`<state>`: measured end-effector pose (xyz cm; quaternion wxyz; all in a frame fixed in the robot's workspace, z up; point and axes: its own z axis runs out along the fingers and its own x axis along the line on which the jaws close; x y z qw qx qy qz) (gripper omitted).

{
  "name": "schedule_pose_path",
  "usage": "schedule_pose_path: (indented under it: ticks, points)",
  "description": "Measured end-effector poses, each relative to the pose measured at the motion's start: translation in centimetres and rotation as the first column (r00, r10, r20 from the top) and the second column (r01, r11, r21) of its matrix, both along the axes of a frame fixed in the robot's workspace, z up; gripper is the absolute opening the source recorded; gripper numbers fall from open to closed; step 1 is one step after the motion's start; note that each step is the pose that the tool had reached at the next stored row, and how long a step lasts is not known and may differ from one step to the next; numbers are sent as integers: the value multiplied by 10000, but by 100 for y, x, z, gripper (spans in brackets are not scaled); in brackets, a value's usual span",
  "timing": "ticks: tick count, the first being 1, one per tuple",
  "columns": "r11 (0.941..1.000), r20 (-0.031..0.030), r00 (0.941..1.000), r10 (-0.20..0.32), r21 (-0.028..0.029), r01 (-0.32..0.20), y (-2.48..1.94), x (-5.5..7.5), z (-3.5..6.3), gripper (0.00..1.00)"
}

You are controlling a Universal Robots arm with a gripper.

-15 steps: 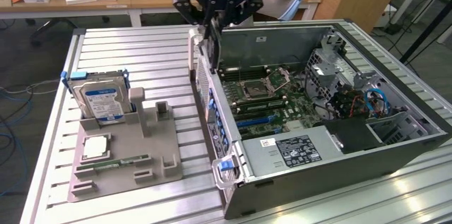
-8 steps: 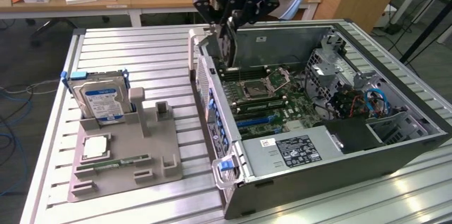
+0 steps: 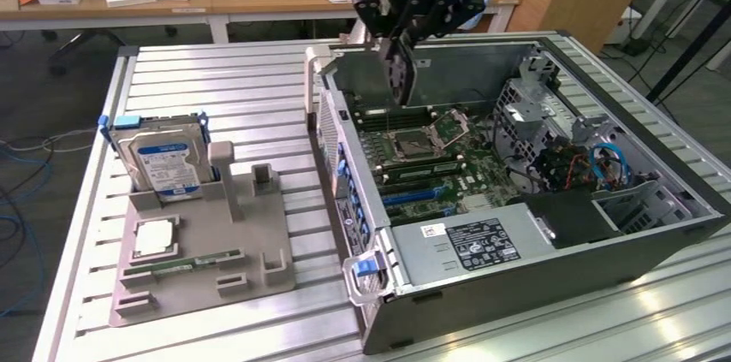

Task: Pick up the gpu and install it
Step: 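Pick up the gpu and move the gpu toward the slot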

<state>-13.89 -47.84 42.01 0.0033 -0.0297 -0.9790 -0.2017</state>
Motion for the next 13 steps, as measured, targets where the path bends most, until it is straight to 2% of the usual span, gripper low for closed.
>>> schedule_pose_path:
  ticks: [13]
  points:
    - [10000,-39,10000,10,5,-10,0,591,0,26]
